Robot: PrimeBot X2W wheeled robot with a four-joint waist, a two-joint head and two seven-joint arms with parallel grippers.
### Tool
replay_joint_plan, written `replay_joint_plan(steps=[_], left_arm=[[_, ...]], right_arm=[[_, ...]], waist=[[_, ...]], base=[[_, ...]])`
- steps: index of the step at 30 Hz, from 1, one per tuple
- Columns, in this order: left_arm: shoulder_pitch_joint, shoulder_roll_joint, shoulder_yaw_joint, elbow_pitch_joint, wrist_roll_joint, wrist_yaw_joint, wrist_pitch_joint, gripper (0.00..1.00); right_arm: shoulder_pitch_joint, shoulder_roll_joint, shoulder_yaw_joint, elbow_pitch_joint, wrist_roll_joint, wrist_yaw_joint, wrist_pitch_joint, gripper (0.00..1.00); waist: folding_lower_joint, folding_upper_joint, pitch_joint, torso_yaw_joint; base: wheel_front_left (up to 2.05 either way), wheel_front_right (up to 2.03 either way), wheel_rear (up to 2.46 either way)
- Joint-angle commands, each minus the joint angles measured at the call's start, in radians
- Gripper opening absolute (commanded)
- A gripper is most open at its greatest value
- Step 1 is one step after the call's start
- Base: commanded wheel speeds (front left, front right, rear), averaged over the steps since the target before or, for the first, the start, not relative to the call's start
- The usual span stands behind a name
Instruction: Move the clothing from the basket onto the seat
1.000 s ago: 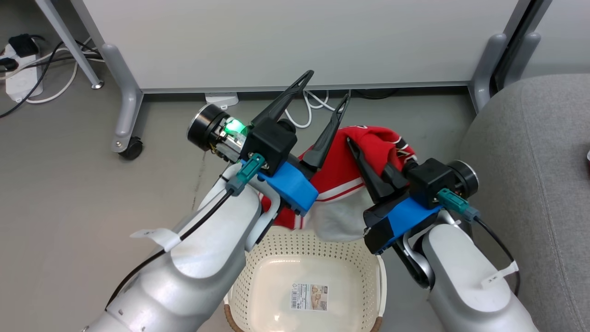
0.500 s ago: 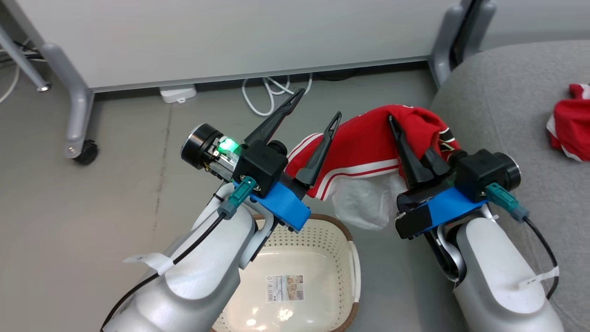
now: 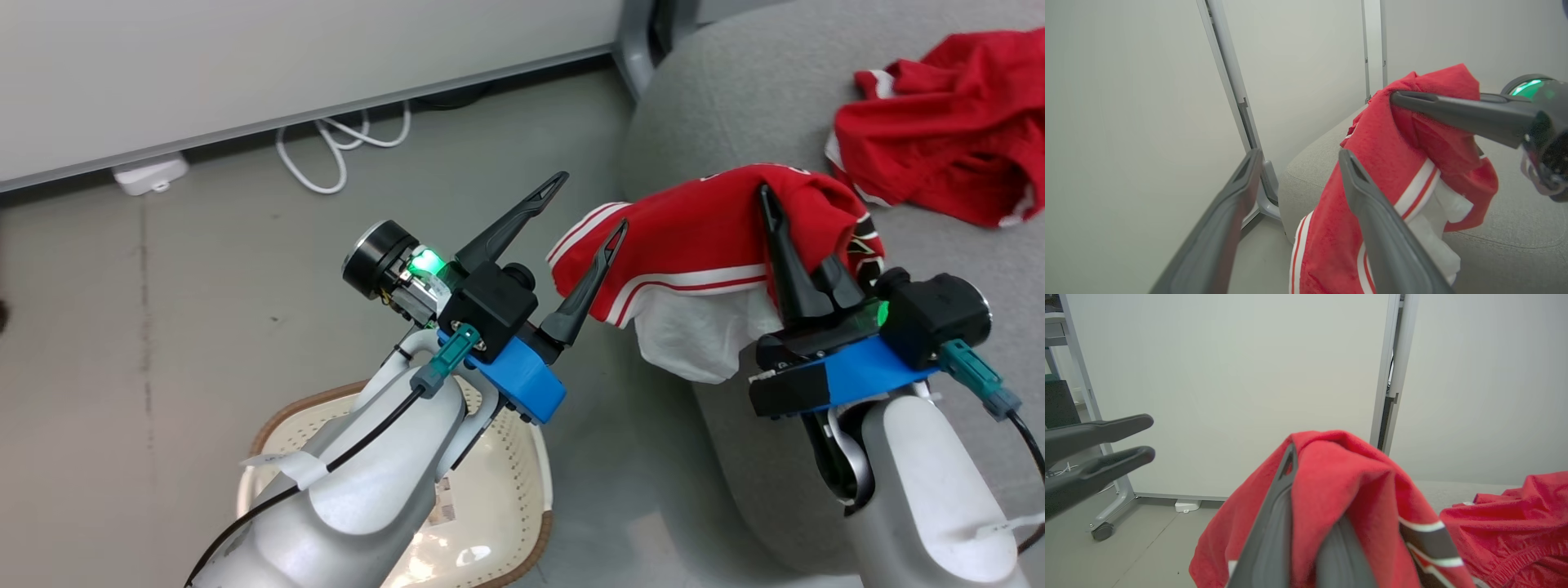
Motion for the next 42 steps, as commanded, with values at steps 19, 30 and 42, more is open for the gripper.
replay_joint_plan(steps=[19, 30, 42], left_arm=[[-0.045, -0.008, -0.029, 0.039, 0.028, -0.031, -0.005, 1.0], [-0.08, 0.006, -0.019, 0.016, 0.047, -0.024, -0.005, 1.0], [-0.232, 0.042, -0.02, -0.034, 0.097, -0.02, 0.04, 1.0]], right_arm=[[0.132, 0.027, -0.103, -0.103, 0.006, 0.001, -0.004, 0.0], [-0.034, -0.007, -0.121, -0.146, -0.007, 0.001, -0.004, 0.0], [-0.475, -0.202, -0.341, -0.229, -0.009, 0.001, -0.004, 0.0]], waist=[[0.0, 0.0, 0.063, -0.166], [0.0, 0.0, 0.139, -0.139], [0.0, 0.0, 0.422, -0.097]], base=[[0.0, 0.0, 0.0], [0.0, 0.0, 0.0], [0.0, 0.0, 0.0]])
